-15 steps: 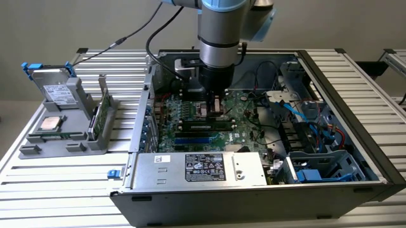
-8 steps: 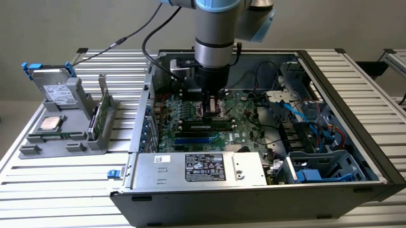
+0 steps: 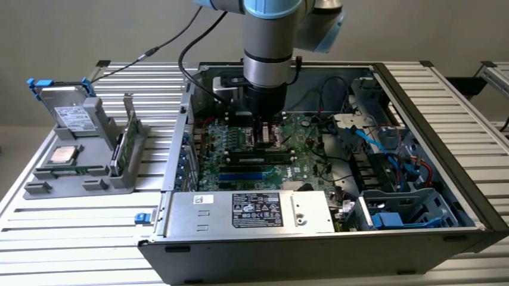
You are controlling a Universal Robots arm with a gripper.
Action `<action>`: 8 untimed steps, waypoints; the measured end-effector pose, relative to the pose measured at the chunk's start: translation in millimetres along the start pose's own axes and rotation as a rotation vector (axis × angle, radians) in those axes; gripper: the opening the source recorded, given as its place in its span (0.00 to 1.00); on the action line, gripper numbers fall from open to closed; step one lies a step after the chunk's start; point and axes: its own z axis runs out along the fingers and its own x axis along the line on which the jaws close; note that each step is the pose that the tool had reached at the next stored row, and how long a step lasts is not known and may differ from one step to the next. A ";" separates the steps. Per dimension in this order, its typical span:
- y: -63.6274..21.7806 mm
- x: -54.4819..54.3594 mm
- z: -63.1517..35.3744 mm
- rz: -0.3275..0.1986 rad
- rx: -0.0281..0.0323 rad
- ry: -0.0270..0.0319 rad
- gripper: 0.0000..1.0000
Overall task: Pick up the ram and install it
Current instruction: 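Press down the ram until it locks into place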
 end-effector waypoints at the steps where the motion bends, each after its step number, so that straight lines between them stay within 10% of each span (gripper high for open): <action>1: 0.0 0.0 -0.1 0.000 0.0001 -0.0002 0.10; 8: -3.8 1.9 -11.2 0.000 -0.0004 -0.0003 0.10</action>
